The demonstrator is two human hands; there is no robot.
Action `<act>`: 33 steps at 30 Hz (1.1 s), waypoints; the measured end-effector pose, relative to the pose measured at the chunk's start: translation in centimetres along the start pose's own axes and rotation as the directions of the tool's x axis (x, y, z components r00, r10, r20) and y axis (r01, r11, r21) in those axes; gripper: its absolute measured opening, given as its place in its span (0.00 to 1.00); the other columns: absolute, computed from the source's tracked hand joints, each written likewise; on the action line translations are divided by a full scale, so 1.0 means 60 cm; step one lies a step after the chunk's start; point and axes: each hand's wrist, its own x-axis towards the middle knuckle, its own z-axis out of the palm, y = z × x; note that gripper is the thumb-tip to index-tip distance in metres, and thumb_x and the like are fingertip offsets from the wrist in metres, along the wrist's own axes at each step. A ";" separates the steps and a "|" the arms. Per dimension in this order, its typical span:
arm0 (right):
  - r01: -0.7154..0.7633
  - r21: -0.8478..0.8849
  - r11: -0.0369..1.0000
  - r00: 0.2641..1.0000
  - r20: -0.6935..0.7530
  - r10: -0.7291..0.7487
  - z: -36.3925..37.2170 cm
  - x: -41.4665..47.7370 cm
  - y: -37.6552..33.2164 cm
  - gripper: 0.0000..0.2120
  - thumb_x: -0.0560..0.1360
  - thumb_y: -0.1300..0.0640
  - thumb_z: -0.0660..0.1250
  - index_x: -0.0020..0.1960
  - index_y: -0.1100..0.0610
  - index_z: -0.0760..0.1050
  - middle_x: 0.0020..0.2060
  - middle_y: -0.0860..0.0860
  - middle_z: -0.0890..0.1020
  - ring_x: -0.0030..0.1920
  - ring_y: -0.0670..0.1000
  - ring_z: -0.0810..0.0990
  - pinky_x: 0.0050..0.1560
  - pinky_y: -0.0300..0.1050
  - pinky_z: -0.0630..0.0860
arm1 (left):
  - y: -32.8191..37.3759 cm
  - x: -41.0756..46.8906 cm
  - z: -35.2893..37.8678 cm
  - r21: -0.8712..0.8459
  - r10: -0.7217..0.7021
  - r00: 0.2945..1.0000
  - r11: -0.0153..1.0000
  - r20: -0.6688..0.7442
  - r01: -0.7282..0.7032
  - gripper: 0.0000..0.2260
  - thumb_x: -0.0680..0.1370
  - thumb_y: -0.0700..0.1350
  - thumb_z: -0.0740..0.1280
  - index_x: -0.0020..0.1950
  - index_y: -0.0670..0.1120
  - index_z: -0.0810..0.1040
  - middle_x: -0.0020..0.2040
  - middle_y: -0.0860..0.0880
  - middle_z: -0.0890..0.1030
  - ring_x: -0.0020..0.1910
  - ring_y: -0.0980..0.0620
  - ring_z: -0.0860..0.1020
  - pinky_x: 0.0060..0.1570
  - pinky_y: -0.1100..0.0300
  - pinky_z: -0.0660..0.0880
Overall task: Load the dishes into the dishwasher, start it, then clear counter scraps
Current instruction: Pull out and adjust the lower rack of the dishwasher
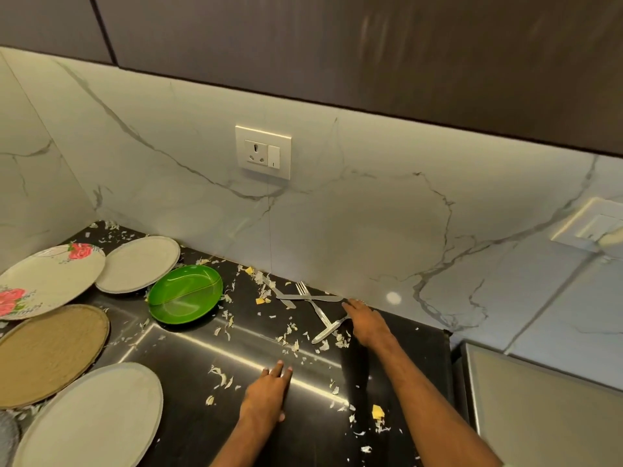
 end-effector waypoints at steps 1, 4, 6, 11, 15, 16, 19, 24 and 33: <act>0.002 -0.027 1.000 1.000 0.016 -0.002 0.004 0.006 0.005 0.31 0.79 0.66 0.60 0.79 0.51 0.58 0.80 0.50 0.56 0.79 0.52 0.54 0.77 0.61 0.56 | 0.000 0.000 0.001 0.003 -0.006 1.000 1.000 0.004 0.006 0.43 0.75 0.41 0.73 0.82 0.48 0.50 0.82 0.48 0.47 0.80 0.42 0.53 0.73 0.46 0.65; -0.043 -0.036 0.998 0.999 -0.022 0.043 0.026 -0.003 0.019 0.26 0.80 0.62 0.62 0.76 0.51 0.64 0.76 0.52 0.64 0.77 0.53 0.60 0.76 0.62 0.56 | 0.002 0.000 0.001 0.016 -0.023 1.000 1.000 0.016 0.023 0.43 0.75 0.39 0.73 0.82 0.50 0.49 0.82 0.50 0.46 0.80 0.43 0.51 0.72 0.46 0.66; -0.099 -0.042 0.994 0.990 -0.109 0.094 0.045 -0.023 0.031 0.21 0.81 0.59 0.62 0.73 0.51 0.67 0.71 0.52 0.70 0.72 0.53 0.66 0.76 0.60 0.58 | 0.005 -0.003 0.001 0.024 -0.035 0.999 0.999 0.012 0.035 0.43 0.75 0.39 0.72 0.82 0.51 0.49 0.82 0.50 0.46 0.80 0.44 0.52 0.72 0.47 0.66; -0.148 -0.041 0.988 0.974 -0.177 0.138 0.090 -0.097 0.056 0.17 0.81 0.57 0.61 0.69 0.51 0.69 0.66 0.50 0.71 0.66 0.52 0.70 0.68 0.54 0.68 | 0.012 -0.007 -0.005 0.037 -0.054 0.998 0.998 0.024 0.053 0.43 0.75 0.39 0.72 0.81 0.51 0.50 0.82 0.50 0.47 0.80 0.44 0.53 0.73 0.47 0.65; -0.228 0.013 0.974 0.958 -0.178 0.226 0.098 -0.144 0.056 0.15 0.80 0.56 0.61 0.67 0.52 0.68 0.64 0.50 0.71 0.63 0.52 0.70 0.62 0.51 0.72 | 0.015 -0.017 -0.007 0.056 -0.070 0.997 0.996 0.016 0.069 0.43 0.75 0.39 0.72 0.81 0.52 0.50 0.82 0.51 0.48 0.79 0.44 0.56 0.71 0.44 0.67; -0.238 0.016 0.971 0.957 -0.168 0.238 0.097 -0.153 0.055 0.16 0.80 0.56 0.62 0.68 0.53 0.68 0.65 0.51 0.71 0.64 0.52 0.70 0.61 0.51 0.73 | 0.016 -0.019 -0.007 0.067 -0.071 0.997 0.995 0.015 0.070 0.43 0.75 0.40 0.73 0.81 0.52 0.50 0.82 0.51 0.48 0.78 0.45 0.58 0.70 0.44 0.68; -0.236 0.046 0.971 0.962 -0.128 0.240 0.091 -0.172 0.040 0.20 0.79 0.58 0.64 0.69 0.54 0.66 0.65 0.52 0.72 0.65 0.54 0.71 0.62 0.52 0.73 | 0.022 -0.024 -0.008 0.095 -0.075 0.997 0.993 -0.010 0.076 0.42 0.75 0.42 0.73 0.81 0.51 0.51 0.82 0.50 0.51 0.77 0.45 0.62 0.68 0.45 0.71; -0.247 0.202 0.948 0.948 -0.150 0.280 0.098 -0.193 0.013 0.16 0.77 0.61 0.66 0.63 0.53 0.70 0.60 0.52 0.77 0.60 0.53 0.75 0.56 0.48 0.74 | 0.046 -0.046 0.004 0.027 -0.101 0.986 0.994 -0.132 0.105 0.36 0.78 0.45 0.69 0.81 0.47 0.53 0.81 0.48 0.55 0.78 0.45 0.59 0.72 0.40 0.63; -0.058 0.956 -0.287 0.840 0.202 0.504 0.086 -0.246 -0.145 0.07 0.79 0.66 0.64 0.52 0.59 0.79 0.47 0.55 0.84 0.47 0.51 0.80 0.46 0.45 0.78 | 0.134 -0.096 0.020 -0.797 -0.146 0.950 0.586 -0.277 -0.142 0.11 0.80 0.53 0.66 0.56 0.49 0.82 0.50 0.52 0.85 0.45 0.57 0.83 0.50 0.53 0.81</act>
